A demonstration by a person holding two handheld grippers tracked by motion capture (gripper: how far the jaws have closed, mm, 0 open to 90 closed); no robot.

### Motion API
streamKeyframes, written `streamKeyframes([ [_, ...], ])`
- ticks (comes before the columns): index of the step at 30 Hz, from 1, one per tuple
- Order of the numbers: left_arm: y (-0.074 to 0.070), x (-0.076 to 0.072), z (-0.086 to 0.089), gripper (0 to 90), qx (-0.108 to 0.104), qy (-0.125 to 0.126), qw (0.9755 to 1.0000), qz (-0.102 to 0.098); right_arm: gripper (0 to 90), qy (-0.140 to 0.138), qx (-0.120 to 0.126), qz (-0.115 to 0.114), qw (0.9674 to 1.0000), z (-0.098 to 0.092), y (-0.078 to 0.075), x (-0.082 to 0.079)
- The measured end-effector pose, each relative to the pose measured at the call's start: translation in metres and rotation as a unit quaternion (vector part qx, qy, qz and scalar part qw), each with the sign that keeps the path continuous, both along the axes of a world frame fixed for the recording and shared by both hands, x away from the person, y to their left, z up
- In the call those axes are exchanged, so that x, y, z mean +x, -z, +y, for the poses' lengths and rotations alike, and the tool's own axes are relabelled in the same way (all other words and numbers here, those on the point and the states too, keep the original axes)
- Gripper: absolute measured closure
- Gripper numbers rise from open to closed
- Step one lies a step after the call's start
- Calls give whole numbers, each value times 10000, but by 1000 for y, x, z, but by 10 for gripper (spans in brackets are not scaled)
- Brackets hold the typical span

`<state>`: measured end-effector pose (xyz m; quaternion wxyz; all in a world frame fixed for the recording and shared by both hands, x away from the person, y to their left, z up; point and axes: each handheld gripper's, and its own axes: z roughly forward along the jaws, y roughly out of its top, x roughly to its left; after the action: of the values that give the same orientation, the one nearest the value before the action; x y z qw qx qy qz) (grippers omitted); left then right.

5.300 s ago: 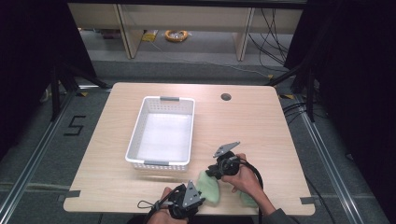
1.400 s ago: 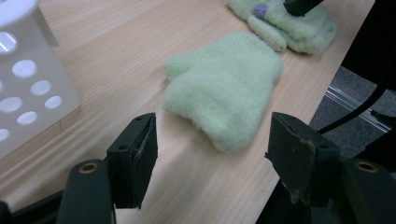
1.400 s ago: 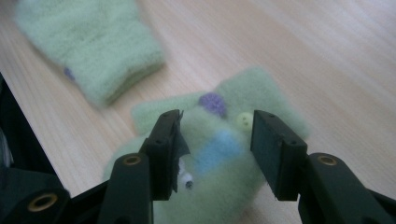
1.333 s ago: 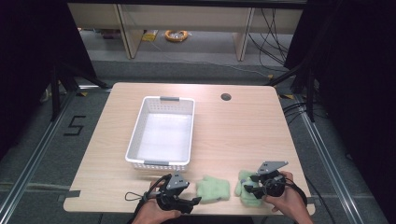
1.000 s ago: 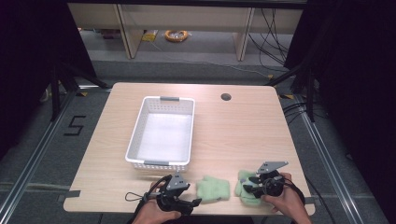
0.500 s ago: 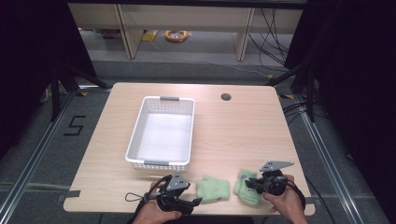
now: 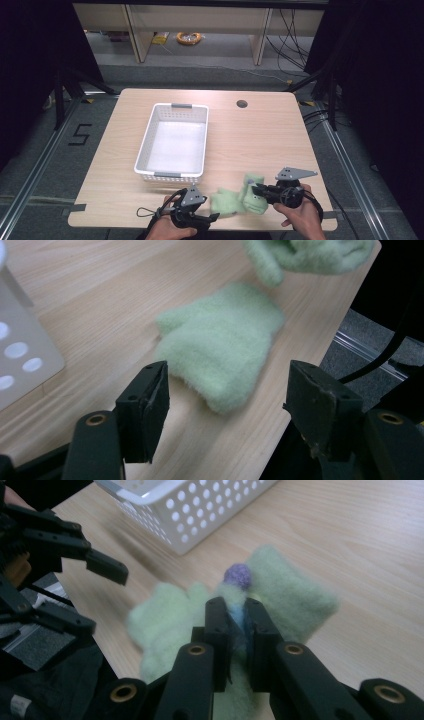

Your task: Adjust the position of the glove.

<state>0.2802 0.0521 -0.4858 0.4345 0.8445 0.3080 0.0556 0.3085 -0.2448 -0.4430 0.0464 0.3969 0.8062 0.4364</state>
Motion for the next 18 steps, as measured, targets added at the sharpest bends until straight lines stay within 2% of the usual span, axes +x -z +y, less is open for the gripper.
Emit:
streamKeyframes([
  [1, 0, 0, -2, 344, -21, 13, 10000, -71, 833, -15, 77, 42, 10000, 5, 0, 1],
  [2, 1, -3, -5, 353, -164, -94, 9998, 10, 833, -35, 83, 115, 9999, 9, 0, 1],
  [3, 0, -3, -5, 363, -112, -50, 9999, -75, 833, -81, 114, -39, 9999, 13, 2, 4],
  [4, -1, -2, -4, 368, -27, 66, 9999, -144, 833, -86, 79, -1, 9999, 18, 2, 5],
  [6, -1, -3, -5, 383, -96, 31, 9998, -151, 833, -158, 118, 130, 9997, 29, 6, 8],
  [7, -2, -5, -7, 394, -203, -37, 9997, -106, 833, -158, 137, 78, 9998, 34, 8, 9],
  [8, -2, -4, -7, 405, -192, -44, 9997, -145, 832, -209, 105, 180, 9996, 39, 10, 9],
  [9, -2, -3, -7, 415, -148, -10, 9996, -235, 832, -270, 41, 80, 9996, 42, 12, 12],
  [10, -2, -3, -7, 423, -148, -10, 9996, -235, 832, -262, 40, 166, 9995, 46, 13, 13],
  [11, -2, -3, -7, 425, -102, 43, 9995, -283, 832, -257, -37, 87, 9996, 50, 14, 14],
  [12, -1, -3, -7, 428, -79, 70, 9995, -311, 832, -318, 29, 126, 9994, 54, 15, 15],
  [13, -1, -3, -7, 429, -91, 30, 9995, -302, 831, -298, -20, 152, 9994, 57, 15, 15],
  [14, 0, -4, -8, 433, -65, 25, 9995, -303, 831, -333, 35, 94, 9994, 59, 17, 16],
  [15, 0, -4, -7, 438, 34, 64, 9996, -285, 831, -291, 57, 245, 9993, 63, 16, 14],
  [16, 0, -4, -7, 438, 34, 64, 9996, -285, 830, -302, 112, 254, 9992, 65, 17, 15],
  [17, 1, -3, -7, 439, 71, 104, 9992, -373, 830, -303, 64, 162, 9994, 66, 18, 16],
  [18, 1, -2, -7, 439, 177, 146, 9989, -413, 829, -326, 111, 176, 9993, 67, 19, 16],
])
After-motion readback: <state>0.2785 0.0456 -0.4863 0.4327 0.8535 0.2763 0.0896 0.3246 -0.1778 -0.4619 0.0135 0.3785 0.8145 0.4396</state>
